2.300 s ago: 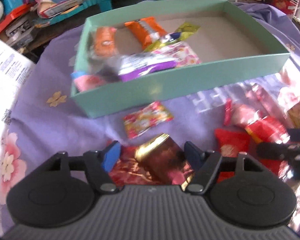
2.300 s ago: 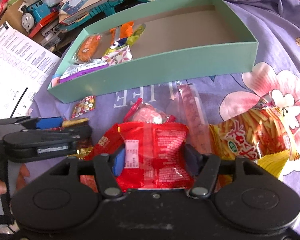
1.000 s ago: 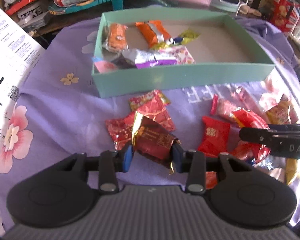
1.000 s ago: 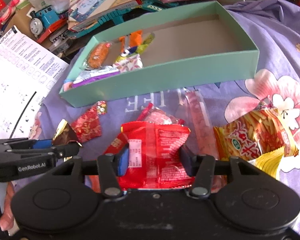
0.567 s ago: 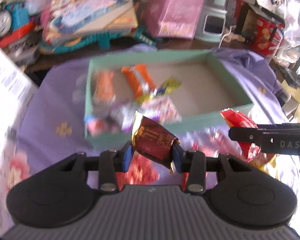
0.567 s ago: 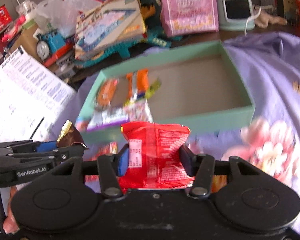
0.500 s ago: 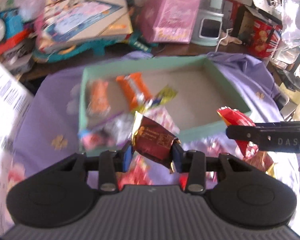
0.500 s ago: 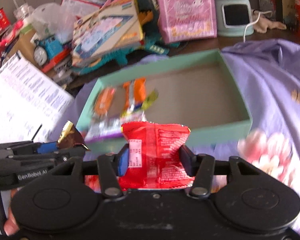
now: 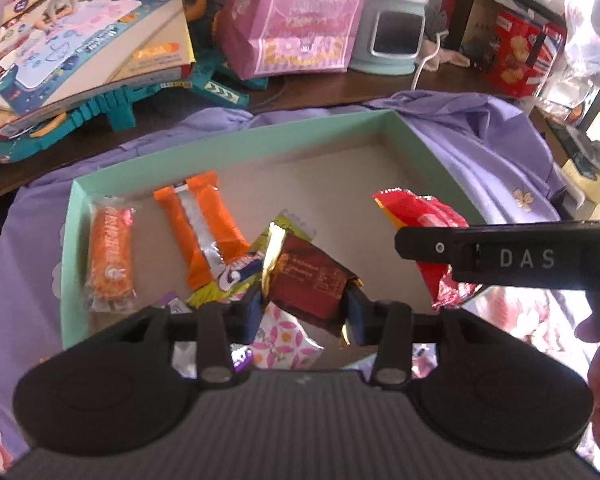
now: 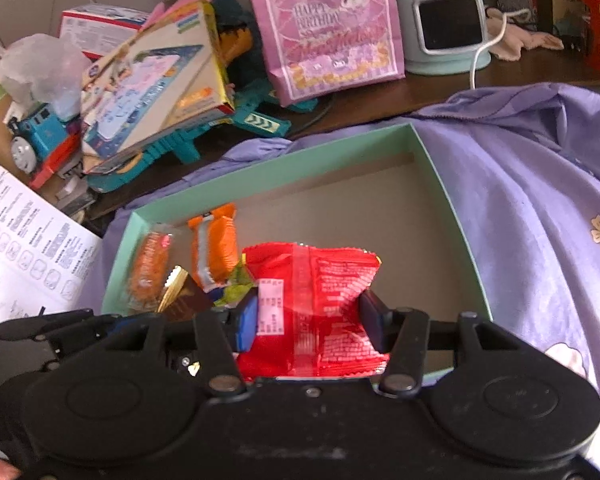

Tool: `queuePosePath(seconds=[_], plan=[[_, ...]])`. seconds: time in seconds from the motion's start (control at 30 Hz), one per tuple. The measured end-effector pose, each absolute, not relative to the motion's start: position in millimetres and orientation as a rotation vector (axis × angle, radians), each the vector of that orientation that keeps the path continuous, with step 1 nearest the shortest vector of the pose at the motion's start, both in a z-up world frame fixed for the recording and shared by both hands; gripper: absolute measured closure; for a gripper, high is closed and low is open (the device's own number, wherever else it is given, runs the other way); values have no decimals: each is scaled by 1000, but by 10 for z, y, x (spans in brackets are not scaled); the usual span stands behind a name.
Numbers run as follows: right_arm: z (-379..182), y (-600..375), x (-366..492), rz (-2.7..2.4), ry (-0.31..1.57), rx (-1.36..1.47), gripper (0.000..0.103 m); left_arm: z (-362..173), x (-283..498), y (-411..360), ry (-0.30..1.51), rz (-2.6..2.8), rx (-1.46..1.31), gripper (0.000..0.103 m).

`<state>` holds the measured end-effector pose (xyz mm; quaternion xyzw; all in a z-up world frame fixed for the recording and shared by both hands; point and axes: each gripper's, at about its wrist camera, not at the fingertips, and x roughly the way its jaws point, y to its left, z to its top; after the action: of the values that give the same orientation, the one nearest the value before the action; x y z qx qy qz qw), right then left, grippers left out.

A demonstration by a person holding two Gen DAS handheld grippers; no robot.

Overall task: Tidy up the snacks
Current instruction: 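Carry the red packet and red-gold candy into the mint-green box and open both tools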

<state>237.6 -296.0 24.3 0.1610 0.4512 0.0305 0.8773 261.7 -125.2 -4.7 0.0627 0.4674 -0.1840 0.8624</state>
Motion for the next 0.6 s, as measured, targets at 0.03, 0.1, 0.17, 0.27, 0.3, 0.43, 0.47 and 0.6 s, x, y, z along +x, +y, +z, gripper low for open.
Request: queuePosePath(seconds=[0.03, 0.1, 0.17, 0.27, 0.3, 0.43, 0.47, 0.6], plan=[[217, -2961, 2389, 60, 946, 344, 47, -66, 2630, -1251, 980, -379, 142, 52], [170, -2975, 2408, 54, 957, 368, 24, -100, 2656, -1267, 974, -358, 167, 25], [158, -2980, 2399, 44, 946, 378, 13, -115, 2664, -1252, 959, -316, 186, 6], [178, -2981, 2361, 39, 933, 364, 13, -102, 2658, -1196, 956, -300, 177, 5], [187, -2980, 2349, 41, 931, 365, 13, -91, 2648, -1177, 958, -301, 170, 5], [254, -2953, 2253, 47, 921, 355, 12, -5, 2559, -1114, 943, -292, 164, 3], [276, -2936, 2217, 50, 918, 348, 12, 22, 2527, -1098, 941, -292, 160, 2], [386, -2889, 2077, 65, 905, 340, 9, 119, 2359, -1043, 931, -297, 150, 1]])
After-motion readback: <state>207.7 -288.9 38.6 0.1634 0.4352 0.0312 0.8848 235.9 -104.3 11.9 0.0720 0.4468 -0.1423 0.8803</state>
